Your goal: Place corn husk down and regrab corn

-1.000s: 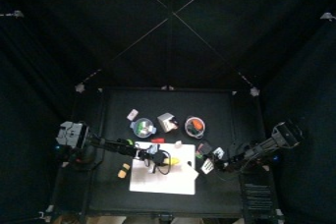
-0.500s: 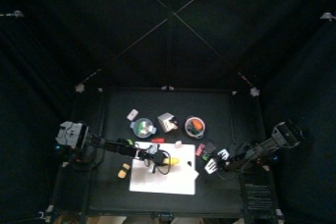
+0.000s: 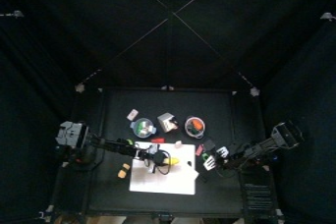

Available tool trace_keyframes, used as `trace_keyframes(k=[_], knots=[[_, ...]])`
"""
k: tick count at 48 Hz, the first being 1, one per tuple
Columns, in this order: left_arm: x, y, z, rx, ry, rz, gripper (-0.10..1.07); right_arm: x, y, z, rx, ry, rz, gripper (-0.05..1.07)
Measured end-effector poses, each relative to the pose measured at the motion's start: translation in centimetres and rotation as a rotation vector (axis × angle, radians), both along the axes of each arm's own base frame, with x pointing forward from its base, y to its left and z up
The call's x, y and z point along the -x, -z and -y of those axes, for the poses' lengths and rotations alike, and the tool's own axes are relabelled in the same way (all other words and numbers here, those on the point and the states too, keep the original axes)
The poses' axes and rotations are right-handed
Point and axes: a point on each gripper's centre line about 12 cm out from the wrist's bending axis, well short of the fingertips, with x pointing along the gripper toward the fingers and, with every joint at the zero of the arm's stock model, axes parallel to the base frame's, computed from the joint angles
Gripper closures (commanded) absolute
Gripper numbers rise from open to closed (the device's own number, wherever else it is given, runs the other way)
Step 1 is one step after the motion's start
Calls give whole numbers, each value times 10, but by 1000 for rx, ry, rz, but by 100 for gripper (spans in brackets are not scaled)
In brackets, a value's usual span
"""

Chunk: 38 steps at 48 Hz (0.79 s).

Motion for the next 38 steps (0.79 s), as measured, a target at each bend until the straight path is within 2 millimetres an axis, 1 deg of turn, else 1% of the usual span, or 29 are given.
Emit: trace_keyframes(k=[5, 10, 14, 19, 25, 32, 38], knots=[[0, 0, 0, 0, 0, 0, 46, -3, -2, -1, 2, -15, 14, 25], [0, 0, 1, 0, 2, 0, 46, -16, -9, -7, -2, -79, 77, 25], [0, 0, 1, 0, 2, 0, 46, -31, -19, -14, 3, -174, 152, 25], [0, 0, 1, -6, 6, 1, 46, -49, -33, -30, 19, -344, 258, 25], [0, -2, 0, -2, 2, 6, 46, -62, -45, -37, 75, -473, 327, 25], [-1, -7, 1, 2, 3, 28, 46, -73, -46, -38, 127, -545, 342, 26], [-1, -11, 1, 3, 5, 41, 46, -83, -45, -36, 154, -567, 342, 25]])
